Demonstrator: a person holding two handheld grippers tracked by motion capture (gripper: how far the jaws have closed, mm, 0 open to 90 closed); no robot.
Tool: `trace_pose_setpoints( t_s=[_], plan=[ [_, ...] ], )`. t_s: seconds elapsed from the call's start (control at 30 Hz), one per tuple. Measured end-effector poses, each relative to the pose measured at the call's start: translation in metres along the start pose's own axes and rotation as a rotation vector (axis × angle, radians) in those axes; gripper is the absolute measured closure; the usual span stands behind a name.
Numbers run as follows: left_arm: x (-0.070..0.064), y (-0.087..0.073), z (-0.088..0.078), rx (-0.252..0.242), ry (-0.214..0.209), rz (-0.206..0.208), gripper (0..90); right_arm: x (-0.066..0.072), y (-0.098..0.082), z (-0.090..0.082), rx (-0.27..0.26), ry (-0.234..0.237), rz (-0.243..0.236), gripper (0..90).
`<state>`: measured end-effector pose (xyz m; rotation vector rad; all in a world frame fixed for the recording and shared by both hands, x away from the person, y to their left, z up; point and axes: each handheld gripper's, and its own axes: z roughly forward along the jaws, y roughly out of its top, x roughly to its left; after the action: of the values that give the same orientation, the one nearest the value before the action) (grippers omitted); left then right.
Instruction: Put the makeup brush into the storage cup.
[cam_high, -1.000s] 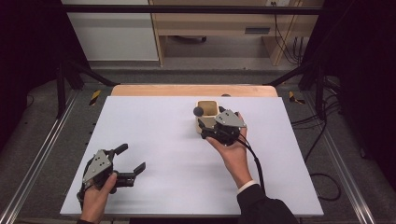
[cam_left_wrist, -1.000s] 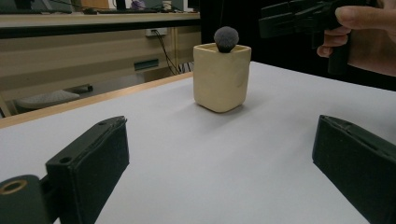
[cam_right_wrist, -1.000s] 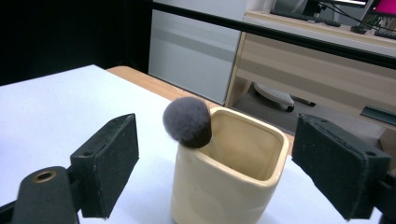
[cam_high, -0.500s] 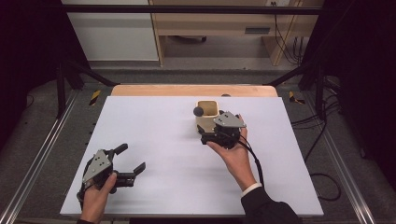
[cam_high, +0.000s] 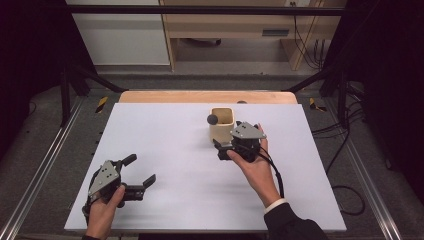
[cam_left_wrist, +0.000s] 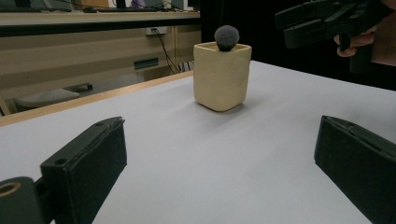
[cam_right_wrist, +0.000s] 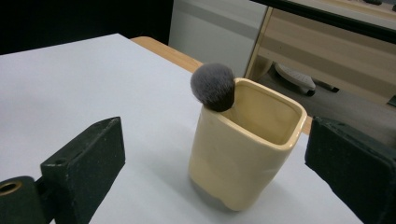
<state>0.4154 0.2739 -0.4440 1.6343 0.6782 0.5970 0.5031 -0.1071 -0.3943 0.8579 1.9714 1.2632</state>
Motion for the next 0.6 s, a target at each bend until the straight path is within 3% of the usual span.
trace_pose_setpoints(
  t_s=[0.6],
  plan=[
    [0.000, 0.000, -0.001, -0.005, 0.004, -0.004, 2.1, -0.013, -0.010, -0.020, 0.055, 0.021, 0.040, 4.8]
  ],
)
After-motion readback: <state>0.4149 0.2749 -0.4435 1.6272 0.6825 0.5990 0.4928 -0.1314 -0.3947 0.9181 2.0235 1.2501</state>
